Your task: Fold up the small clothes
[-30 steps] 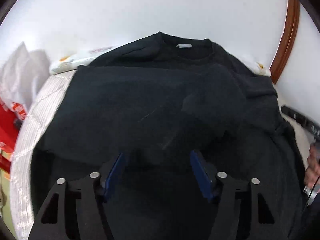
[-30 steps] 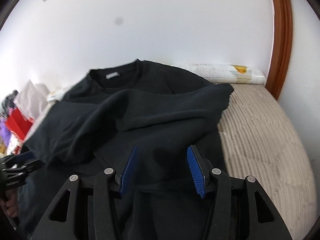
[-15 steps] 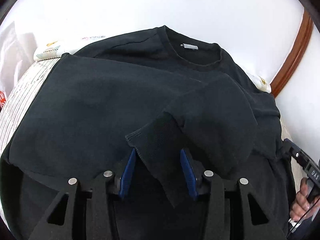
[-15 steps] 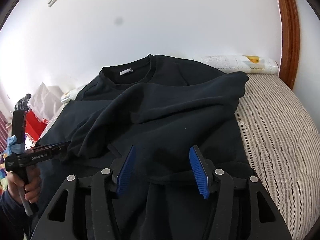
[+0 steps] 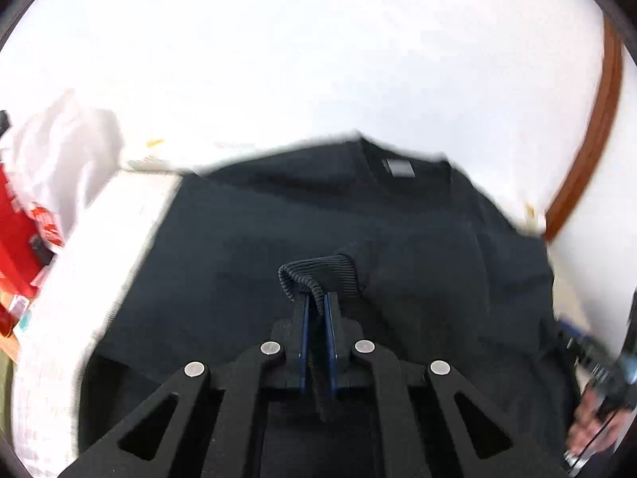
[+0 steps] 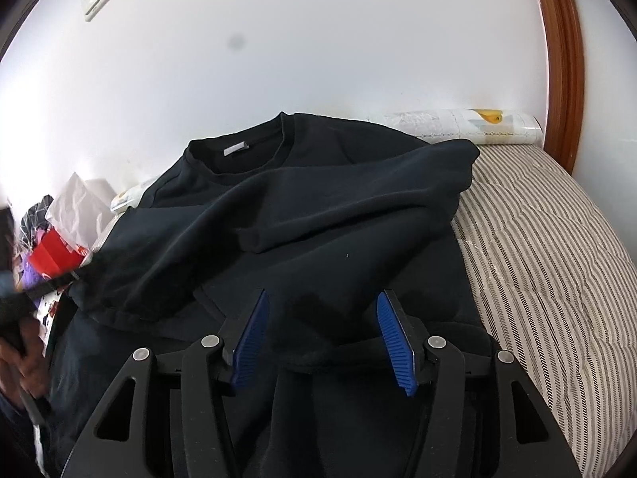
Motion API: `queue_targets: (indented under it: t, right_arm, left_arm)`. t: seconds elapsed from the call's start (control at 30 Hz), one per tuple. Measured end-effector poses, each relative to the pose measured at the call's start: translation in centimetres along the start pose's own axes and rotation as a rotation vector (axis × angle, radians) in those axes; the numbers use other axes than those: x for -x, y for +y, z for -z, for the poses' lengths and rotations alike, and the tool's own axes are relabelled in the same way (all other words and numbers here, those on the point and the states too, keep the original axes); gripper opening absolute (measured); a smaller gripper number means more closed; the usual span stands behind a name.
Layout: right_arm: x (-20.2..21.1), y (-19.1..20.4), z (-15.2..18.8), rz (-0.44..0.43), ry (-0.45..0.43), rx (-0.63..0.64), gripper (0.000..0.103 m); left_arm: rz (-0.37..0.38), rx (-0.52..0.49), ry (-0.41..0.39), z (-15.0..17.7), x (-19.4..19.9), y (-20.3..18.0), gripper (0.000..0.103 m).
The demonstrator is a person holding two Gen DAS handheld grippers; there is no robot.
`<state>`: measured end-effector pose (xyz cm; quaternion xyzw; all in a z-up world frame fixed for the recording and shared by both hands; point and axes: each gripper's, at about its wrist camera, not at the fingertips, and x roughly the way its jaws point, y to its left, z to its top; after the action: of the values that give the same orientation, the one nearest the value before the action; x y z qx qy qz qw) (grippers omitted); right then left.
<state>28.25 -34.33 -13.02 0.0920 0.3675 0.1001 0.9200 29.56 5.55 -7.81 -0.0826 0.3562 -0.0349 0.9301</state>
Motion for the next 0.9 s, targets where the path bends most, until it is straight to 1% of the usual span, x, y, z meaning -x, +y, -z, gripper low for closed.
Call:
queue_targets:
  t: [0.03, 0.1, 0.13, 0.23, 0.33, 0.4, 0.47, 0.53, 0.6, 0.67, 0.73, 0.77, 0.9]
  right_arm:
    - [-0.1, 0.2, 0.0, -0.006, 0.012, 0.006, 0.056]
    - [-0.4, 0.4, -0.1, -0.078, 0.049, -0.006, 0.056]
    - [-0.4, 0.8, -0.2, -0.102, 0.046, 0.005, 0.056]
    - [-0.2, 2.0, -0.8, -0.046, 0.055, 0.074, 0.056]
    - [0.3, 2.2, -1.3, -0.054, 0.063, 0.086, 0.056]
    - [0.5, 2.2, -1.4, -0.031, 0.062, 0.101, 0.057]
    - [0.3, 2.2, -1.2, 0.010, 0.075, 0.134, 0.057]
    - [0.1, 1.9, -0.8, 0.047, 0.087, 0.157, 0.057]
    - [-0.4, 1.6, -0.4, 0.095, 0.092, 0.171, 0.057]
    - [-1.1, 1.0, 0.1, 0.157, 0.108, 0.166, 0.057]
    - [-2.0, 0.2, 0.5, 0.184, 0.146, 0.138, 0.057]
    - [-2.0, 0.1, 0.5, 0.180, 0.148, 0.129, 0.057]
    - [-0.3, -0.4, 0.4, 0.167, 0.103, 0.090, 0.058]
  left_arm:
    - [-0.012, 0.006, -0.019, -0.7, 0.7, 1.1, 0.007]
    - [-0.039, 0.012, -0.040, -1.5, 1.4, 2.6, 0.007]
    - [-0.045, 0.012, -0.043, -1.6, 1.6, 3.0, 0.007]
    - [-0.070, 0.012, -0.058, -2.2, 1.9, 4.9, 0.007]
    - [-0.079, 0.023, -0.059, -2.3, 1.8, 6.5, 0.007]
    - [-0.076, 0.033, -0.050, -2.3, 1.6, 7.7, 0.007]
    - [-0.102, 0.033, -0.039, -1.9, 1.4, 8.8, 0.007]
    - [-0.134, 0.022, -0.004, -1.3, 0.4, 9.1, 0.007]
    - [-0.133, 0.040, 0.057, -0.6, -1.2, 9.6, 0.007]
    - [-0.145, 0.042, 0.098, 0.3, -2.3, 9.8, 0.008]
    - [-0.147, 0.038, 0.113, 0.7, -2.6, 9.7, 0.008]
    - [-0.155, 0.035, 0.119, 0.8, -2.6, 9.6, 0.010]
    - [-0.199, 0.029, 0.093, 1.1, -1.8, 9.6, 0.010]
